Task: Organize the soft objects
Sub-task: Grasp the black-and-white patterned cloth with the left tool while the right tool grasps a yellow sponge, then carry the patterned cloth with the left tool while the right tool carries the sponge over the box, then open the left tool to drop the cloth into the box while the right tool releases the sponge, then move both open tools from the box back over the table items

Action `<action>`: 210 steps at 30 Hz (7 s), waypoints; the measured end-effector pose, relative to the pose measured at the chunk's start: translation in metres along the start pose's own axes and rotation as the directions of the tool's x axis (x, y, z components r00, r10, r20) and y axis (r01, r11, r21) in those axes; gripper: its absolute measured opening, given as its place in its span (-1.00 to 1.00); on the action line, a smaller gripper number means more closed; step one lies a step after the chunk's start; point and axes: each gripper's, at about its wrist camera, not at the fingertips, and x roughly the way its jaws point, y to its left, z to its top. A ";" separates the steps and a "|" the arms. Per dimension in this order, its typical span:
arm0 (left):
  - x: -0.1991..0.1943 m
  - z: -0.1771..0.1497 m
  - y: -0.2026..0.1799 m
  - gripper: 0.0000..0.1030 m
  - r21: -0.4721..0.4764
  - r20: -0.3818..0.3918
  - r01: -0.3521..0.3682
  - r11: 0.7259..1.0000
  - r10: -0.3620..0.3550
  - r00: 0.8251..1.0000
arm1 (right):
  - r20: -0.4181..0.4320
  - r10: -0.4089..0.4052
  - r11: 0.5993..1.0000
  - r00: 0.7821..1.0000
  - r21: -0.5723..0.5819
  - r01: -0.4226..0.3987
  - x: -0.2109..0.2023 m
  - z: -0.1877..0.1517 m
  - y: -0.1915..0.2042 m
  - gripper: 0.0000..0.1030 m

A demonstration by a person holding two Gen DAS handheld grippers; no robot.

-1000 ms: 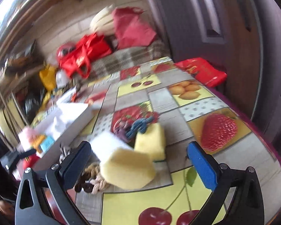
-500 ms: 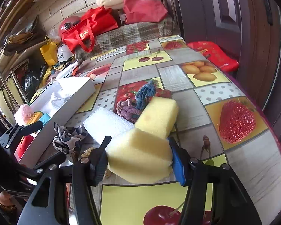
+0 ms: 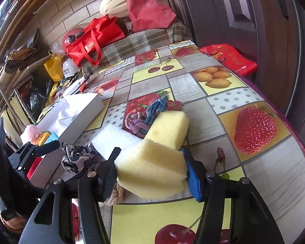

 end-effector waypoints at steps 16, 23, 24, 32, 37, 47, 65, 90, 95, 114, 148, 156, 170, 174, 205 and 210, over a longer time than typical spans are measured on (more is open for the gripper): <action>0.003 0.000 0.008 -0.22 -0.069 -0.002 0.113 0.991 -0.113 0.994 | 0.111 0.013 1.000 0.994 0.019 -0.016 -0.018 0.000 -0.003 0.15; -0.044 -0.007 0.011 -0.21 -0.072 0.232 0.048 0.996 -0.030 0.972 | 0.240 0.006 0.998 0.971 0.065 -0.022 -0.041 -0.003 -0.012 0.15; -0.050 -0.009 0.013 -0.21 -0.080 0.263 0.046 0.996 -0.024 0.965 | 0.254 0.002 0.997 0.967 0.075 -0.022 -0.044 -0.003 -0.013 0.15; -0.071 -0.021 0.041 -0.21 -0.197 0.364 0.046 0.979 0.030 0.931 | 0.383 -0.047 0.989 0.923 0.150 -0.012 -0.067 -0.010 -0.025 0.15; -0.079 -0.030 0.046 -0.21 -0.205 0.373 0.012 0.979 0.067 0.925 | 0.409 -0.067 0.984 0.910 0.178 -0.008 -0.070 -0.011 -0.028 0.15; -0.094 -0.064 0.098 -0.21 -0.316 0.353 -0.042 0.948 0.159 0.922 | 0.416 -0.035 0.995 0.909 0.103 -0.009 -0.065 -0.013 0.002 0.15; -0.096 -0.099 0.168 -0.20 -0.485 0.276 -0.161 0.859 0.326 0.904 | 0.393 0.041 0.999 0.919 -0.035 -0.029 -0.036 -0.011 0.067 0.15; -0.076 -0.093 0.189 -0.20 -0.528 0.188 -0.194 0.827 0.336 0.923 | 0.300 0.105 0.957 0.948 -0.290 -0.014 0.029 -0.001 0.163 0.15; -0.065 -0.091 0.201 -0.20 -0.543 0.148 -0.206 0.814 0.335 0.930 | 0.282 0.112 0.949 0.953 -0.314 -0.019 0.041 0.004 0.176 0.15; -0.042 -0.080 0.221 -0.19 -0.535 0.094 -0.220 0.816 0.316 0.944 | 0.196 0.087 0.938 0.977 -0.345 -0.014 0.097 0.032 0.208 0.18; -0.062 -0.089 0.216 1.00 -0.562 0.125 -0.319 0.763 0.459 0.879 | 0.281 0.057 0.938 0.958 -0.343 0.045 0.091 0.033 0.211 1.00; -0.069 -0.092 0.218 1.00 -0.579 0.140 -0.316 0.752 0.474 0.870 | 0.335 0.077 0.939 0.939 -0.342 0.045 0.082 0.029 0.210 1.00; -0.085 -0.097 0.206 1.00 -0.578 0.213 -0.302 0.758 0.497 0.841 | 0.418 0.144 0.952 0.897 -0.305 -0.011 0.047 0.013 0.196 1.00; -0.087 -0.097 0.201 1.00 -0.570 0.227 -0.266 0.777 0.460 0.858 | 0.449 0.170 0.959 0.877 -0.279 -0.043 0.029 0.006 0.183 1.00; -0.054 -0.020 -0.016 0.99 0.084 0.158 0.167 0.982 -0.179 0.971 | 0.138 -0.184 0.982 0.973 -0.013 0.188 -0.001 0.018 -0.009 0.99; -0.025 0.001 -0.037 0.99 0.057 0.070 0.244 0.968 -0.247 0.966 | -0.055 -0.183 0.983 0.981 -0.040 0.181 0.041 0.023 -0.013 0.49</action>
